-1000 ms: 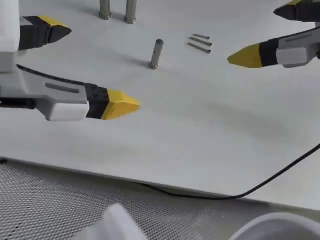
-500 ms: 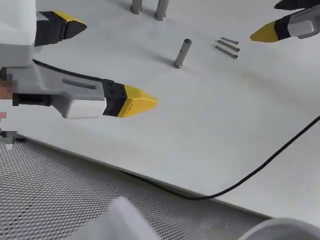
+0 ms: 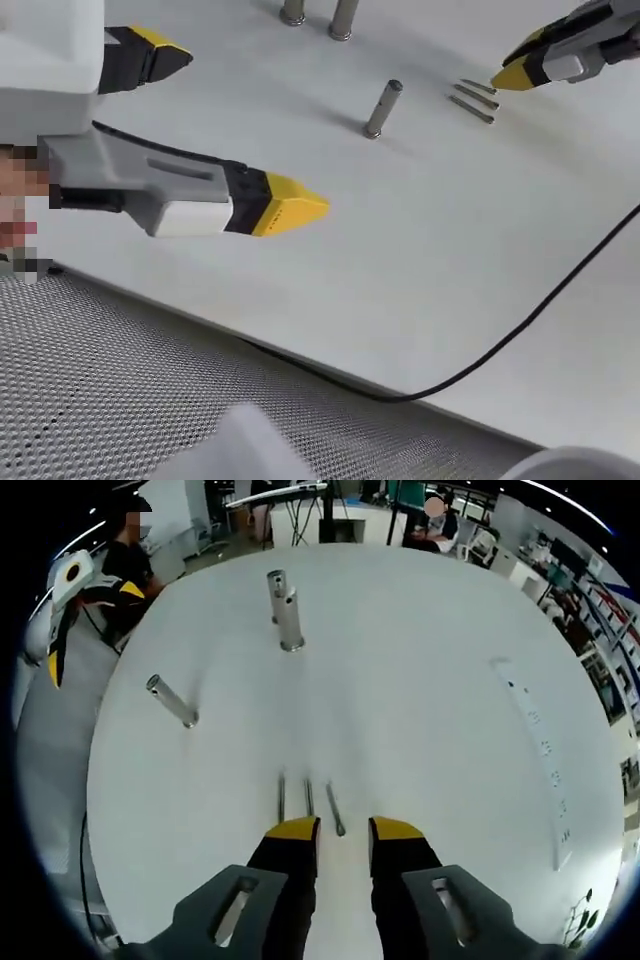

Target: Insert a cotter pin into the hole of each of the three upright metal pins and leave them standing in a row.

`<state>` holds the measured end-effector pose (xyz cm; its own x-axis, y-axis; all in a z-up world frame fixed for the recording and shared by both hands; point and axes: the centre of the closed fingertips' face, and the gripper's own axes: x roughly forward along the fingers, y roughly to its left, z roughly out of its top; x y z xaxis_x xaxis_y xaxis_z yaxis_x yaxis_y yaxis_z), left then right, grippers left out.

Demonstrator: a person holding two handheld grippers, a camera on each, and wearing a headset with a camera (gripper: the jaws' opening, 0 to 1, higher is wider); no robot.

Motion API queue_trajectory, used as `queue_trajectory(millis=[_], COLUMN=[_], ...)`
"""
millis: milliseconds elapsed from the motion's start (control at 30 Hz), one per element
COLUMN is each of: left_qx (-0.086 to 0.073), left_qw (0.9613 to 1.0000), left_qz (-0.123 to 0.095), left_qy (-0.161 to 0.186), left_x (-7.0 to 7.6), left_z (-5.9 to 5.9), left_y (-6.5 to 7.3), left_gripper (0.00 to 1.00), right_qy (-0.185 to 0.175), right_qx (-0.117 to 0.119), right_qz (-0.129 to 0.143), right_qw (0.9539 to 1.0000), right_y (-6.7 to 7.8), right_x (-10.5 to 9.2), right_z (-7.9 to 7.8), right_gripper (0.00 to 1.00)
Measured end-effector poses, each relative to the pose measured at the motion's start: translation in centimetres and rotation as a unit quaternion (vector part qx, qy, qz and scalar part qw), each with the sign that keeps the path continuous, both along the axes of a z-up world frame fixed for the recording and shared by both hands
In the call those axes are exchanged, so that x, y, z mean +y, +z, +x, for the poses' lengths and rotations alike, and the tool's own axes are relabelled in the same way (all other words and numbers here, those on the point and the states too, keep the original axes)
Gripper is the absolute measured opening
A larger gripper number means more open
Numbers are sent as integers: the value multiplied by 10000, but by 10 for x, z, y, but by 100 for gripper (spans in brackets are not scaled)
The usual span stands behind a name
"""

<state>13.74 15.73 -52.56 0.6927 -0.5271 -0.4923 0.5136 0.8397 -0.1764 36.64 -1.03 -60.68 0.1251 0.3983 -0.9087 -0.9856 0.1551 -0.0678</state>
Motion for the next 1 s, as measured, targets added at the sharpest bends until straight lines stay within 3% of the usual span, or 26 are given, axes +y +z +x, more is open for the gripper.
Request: queue_trajectory(millis=[167,200,233,300,633,867,933,1000], left_qx=[22,16,23,25,76,58,62,68], left_qw=[10000,10000,10000,10000,9999,10000,10000,10000], left_qz=[7,29,32,17,26,-14,-18,-33], left_qy=[-3,-19,-21,-25,-71,-66,-58,-57], left_x=[0,0,0,-1,-3,-4,-4,-3], left_z=[0,-1,-1,-2,-5,-5,-4,-3], left_y=[-2,-2,-2,-1,-4,-2,-2,-2], left_gripper=[93,93,93,93,91,90,89,88], right_qy=[211,293,117,160,486,145,540,348], right_qx=[87,129,54,106,-29,-4,-182,-173], right_qz=[-338,-217,-238,-273,-647,-482,-481,-481], right_qw=[9992,9993,9996,9994,9967,9987,9972,9981], right_y=[-17,-13,-13,-13,-13,-9,-9,-8], right_x=[0,5,4,4,5,5,6,6], right_z=[-2,-3,2,-1,-3,-7,-8,-11], right_gripper=[8,5,5,3,0,0,0,0])
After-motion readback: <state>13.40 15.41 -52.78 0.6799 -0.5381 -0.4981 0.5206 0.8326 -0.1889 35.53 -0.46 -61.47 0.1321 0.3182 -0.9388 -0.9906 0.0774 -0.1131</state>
